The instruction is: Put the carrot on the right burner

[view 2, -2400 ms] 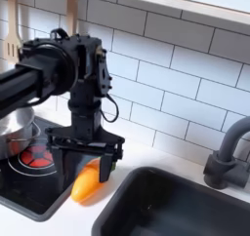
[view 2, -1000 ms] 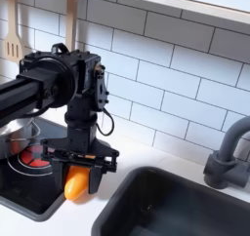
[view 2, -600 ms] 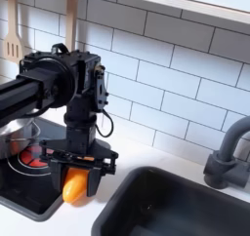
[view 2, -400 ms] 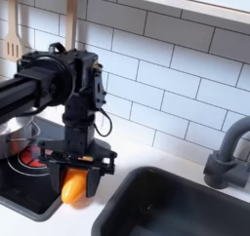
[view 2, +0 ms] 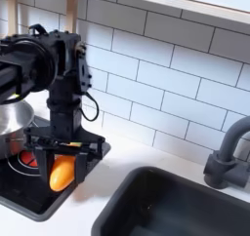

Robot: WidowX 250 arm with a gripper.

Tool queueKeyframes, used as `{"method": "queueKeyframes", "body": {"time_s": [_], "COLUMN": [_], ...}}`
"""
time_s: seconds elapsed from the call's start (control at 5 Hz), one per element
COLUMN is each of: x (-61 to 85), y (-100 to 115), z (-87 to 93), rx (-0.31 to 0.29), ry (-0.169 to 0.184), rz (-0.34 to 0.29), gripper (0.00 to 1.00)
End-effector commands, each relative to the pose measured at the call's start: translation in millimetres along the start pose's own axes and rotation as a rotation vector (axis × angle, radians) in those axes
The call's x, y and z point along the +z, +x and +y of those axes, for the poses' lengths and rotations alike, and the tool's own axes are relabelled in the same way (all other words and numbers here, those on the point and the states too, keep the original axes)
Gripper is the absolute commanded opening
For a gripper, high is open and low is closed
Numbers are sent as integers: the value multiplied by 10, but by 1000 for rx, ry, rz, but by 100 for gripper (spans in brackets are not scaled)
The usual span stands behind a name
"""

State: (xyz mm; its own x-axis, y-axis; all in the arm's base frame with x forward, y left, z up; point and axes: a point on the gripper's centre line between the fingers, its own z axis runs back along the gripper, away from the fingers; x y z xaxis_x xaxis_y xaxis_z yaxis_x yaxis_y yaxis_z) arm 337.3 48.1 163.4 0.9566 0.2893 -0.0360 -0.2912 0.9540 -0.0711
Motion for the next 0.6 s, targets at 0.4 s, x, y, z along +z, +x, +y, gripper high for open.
{"method": "queueKeyframes", "body": {"time_s": [0.4], "x": [-181], "y": [97], "z": [303], "rx": [39], "ry": [53], "rz": [13], "gripper": [0]}}
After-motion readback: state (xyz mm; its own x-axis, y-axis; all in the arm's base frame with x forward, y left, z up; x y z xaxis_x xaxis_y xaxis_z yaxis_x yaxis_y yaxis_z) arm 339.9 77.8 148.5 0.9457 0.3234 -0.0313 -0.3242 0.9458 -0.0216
